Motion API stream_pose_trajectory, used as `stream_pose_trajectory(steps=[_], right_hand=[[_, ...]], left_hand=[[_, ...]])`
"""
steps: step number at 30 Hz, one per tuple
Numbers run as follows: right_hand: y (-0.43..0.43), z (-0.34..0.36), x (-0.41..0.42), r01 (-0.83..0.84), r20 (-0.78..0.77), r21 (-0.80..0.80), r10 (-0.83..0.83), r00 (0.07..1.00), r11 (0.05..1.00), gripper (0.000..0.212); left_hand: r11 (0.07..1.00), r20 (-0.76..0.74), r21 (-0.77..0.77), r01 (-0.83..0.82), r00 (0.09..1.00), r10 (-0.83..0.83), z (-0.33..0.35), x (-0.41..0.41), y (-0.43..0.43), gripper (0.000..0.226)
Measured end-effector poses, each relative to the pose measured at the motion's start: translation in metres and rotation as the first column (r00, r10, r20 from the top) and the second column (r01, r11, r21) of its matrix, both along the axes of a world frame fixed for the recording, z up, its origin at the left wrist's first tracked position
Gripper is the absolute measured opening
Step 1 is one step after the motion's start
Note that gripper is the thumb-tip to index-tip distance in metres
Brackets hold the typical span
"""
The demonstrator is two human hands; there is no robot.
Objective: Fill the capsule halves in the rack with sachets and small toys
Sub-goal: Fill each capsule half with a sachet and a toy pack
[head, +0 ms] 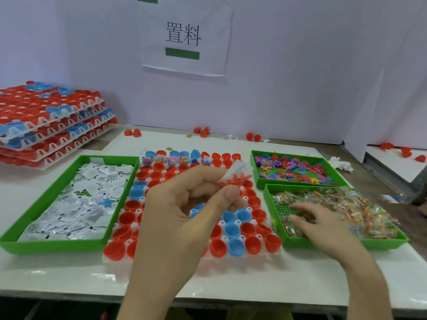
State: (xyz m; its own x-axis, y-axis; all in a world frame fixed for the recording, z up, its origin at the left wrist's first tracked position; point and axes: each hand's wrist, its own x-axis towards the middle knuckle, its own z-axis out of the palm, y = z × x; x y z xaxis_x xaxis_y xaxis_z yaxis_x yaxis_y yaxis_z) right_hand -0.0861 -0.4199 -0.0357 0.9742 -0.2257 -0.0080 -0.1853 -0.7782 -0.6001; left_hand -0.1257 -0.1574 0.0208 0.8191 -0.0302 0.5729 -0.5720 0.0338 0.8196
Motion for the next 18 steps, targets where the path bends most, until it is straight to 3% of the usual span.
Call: stream_pose_trajectory(steps=[2, 6, 12, 18], right_hand=[[0.001, -0.001, -0.001, -0.038, -0.054, -0.015, 0.037, 0.998, 0.999, 0.020], [0.009, 0.000, 0.003, -0.049, 0.005, 0.060, 0.049, 0.999, 0.997, 0.021], [0.006, -0.006, 0.004, 0.086, 0.224, 0.200, -0.131, 0.966, 0.976, 0.028], [0.009, -0.008, 0.007, 0.145, 0.446, 0.322, -0.285, 0.848, 0.936, 0.028]], left_hand=[[1.000, 0.030, -0.011, 0.004, 1.000, -0.003, 0.001, -0.001, -0.001, 0.016], [0.999, 0.070, 0.026, 0.028, 0.997, -0.030, 0.003, -0.003, -0.002, 0.013], [0.999, 0.094, 0.035, 0.041, 0.995, -0.044, 0.004, -0.004, -0.003, 0.012], [0.995, 0.119, 0.098, 0.005, 0.993, -0.017, 0.001, -0.002, -0.002, 0.013]])
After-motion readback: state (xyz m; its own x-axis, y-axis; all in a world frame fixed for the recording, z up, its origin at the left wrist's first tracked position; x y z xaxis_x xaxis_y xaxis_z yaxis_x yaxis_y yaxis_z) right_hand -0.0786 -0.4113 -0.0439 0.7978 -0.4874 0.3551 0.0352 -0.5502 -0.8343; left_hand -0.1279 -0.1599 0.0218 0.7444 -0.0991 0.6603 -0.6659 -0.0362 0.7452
